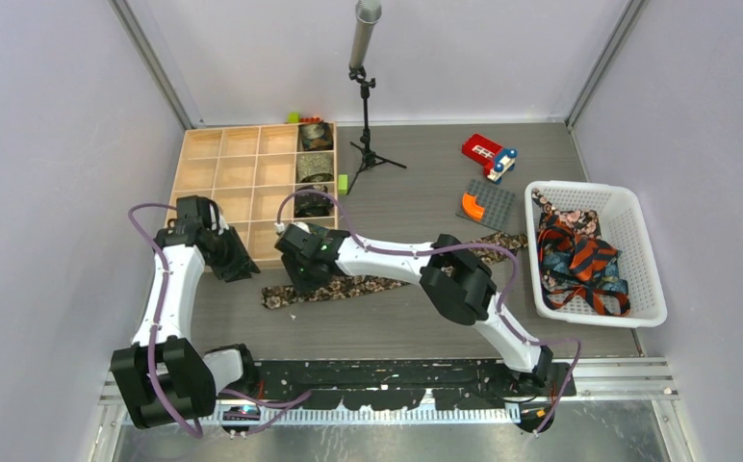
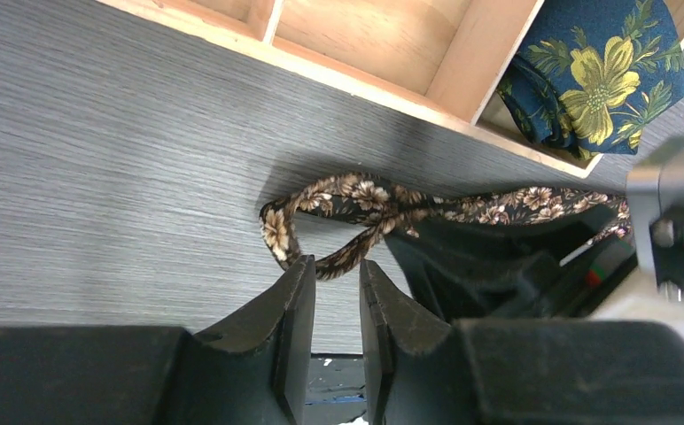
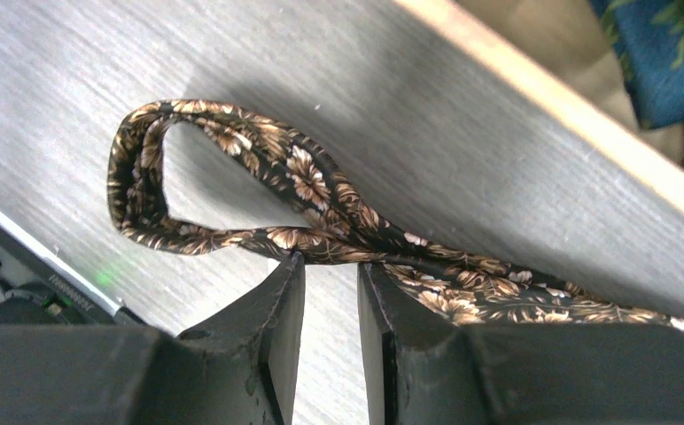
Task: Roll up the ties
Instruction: Flatten out the tie at the center of the board.
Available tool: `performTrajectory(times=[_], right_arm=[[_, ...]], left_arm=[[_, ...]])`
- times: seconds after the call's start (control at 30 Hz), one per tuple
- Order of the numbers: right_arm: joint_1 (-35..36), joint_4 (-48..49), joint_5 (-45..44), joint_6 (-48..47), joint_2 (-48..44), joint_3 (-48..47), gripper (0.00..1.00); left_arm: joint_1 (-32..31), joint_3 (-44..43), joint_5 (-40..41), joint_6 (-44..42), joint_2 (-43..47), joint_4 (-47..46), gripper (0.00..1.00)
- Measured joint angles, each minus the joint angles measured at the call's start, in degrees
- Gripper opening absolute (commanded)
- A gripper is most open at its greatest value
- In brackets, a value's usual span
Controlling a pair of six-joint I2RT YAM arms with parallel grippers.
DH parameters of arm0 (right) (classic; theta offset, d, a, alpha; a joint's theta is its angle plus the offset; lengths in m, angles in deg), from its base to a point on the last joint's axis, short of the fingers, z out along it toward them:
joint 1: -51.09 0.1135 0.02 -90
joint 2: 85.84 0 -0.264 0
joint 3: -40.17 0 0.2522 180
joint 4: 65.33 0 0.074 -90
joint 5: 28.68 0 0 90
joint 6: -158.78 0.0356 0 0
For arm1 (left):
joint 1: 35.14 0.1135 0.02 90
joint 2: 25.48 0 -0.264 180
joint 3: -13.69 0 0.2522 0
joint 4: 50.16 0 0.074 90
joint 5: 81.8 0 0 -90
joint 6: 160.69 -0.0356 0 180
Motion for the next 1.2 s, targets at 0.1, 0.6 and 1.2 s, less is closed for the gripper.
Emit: performTrajectory(times=[0.1,0.6,1.2], right_arm=[[-1.7,-0.3,0.7,0.1,2.0,-1.0,0.33],[-5.4,-4.2,3.9,1.4,3.8,-4.8,0.33],[-17.1,-6.9,-8.9,7.0,-38.7,28.9,0.34]], left_arm=[[0.0,0.0,0.0,0.0,0.0,0.0,0.31],[0.0,1.6,6.1,6.7,13.6,0.7,0.66],[-9.5,15.1,16.8,21.9,19.9,-4.3,0.58]])
